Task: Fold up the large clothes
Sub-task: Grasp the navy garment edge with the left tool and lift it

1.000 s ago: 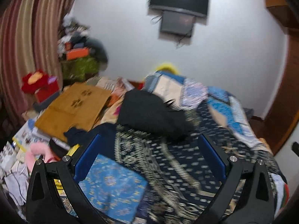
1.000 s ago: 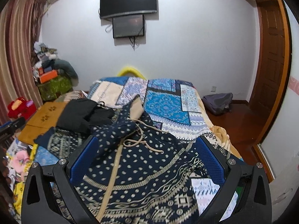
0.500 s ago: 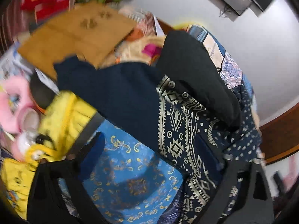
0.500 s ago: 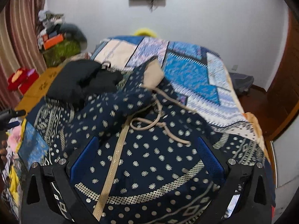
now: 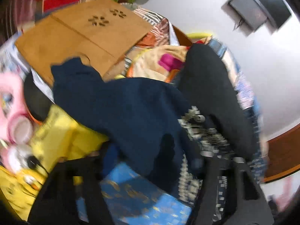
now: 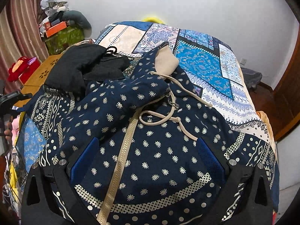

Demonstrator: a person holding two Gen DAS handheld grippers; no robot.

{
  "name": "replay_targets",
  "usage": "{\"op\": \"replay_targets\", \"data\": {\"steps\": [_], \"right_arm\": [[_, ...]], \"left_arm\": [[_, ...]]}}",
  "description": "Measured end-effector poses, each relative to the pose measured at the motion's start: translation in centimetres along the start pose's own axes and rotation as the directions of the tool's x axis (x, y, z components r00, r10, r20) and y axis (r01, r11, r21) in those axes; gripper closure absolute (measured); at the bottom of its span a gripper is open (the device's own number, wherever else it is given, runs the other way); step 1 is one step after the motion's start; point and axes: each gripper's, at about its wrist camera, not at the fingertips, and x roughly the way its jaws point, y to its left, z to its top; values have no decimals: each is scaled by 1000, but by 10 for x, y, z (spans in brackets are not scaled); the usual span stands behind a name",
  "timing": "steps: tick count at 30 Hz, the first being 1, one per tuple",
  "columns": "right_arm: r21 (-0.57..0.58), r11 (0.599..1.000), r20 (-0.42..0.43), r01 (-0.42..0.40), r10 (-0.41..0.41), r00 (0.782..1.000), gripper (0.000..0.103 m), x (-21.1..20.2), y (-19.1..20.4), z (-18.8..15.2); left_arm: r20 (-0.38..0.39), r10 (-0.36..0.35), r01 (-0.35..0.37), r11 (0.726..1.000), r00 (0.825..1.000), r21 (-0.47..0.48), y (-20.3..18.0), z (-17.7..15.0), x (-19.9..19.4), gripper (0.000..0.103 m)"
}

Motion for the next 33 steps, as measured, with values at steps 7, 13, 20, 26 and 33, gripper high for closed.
{"op": "replay_targets", "data": {"steps": [7,13,20,26,33], "right_arm": [[-8,1000,27,13,-13,1000,0,-12,2,1],[-21,999,67,30,-29,997,0,-27,1,3],[-18,999,98,38,-36,995,0,-41,-3,0],[-12,999,122,43,-41,992,0,-52,-12,-4],[-2,999,115,47,-46,992,0,-58,-27,-12]], "left_arm": [[93,140,-151,981,986,125,-13,-3,-17,97],[236,67,-112,976,970,185,-46,0,-74,100],[387,-112,-54,917,915,395,-139,-15,-144,101],[301,-303,107,843,904,527,-211,-42,-168,101],[91,-387,260,757,918,599,-270,-88,-139,101]]}}
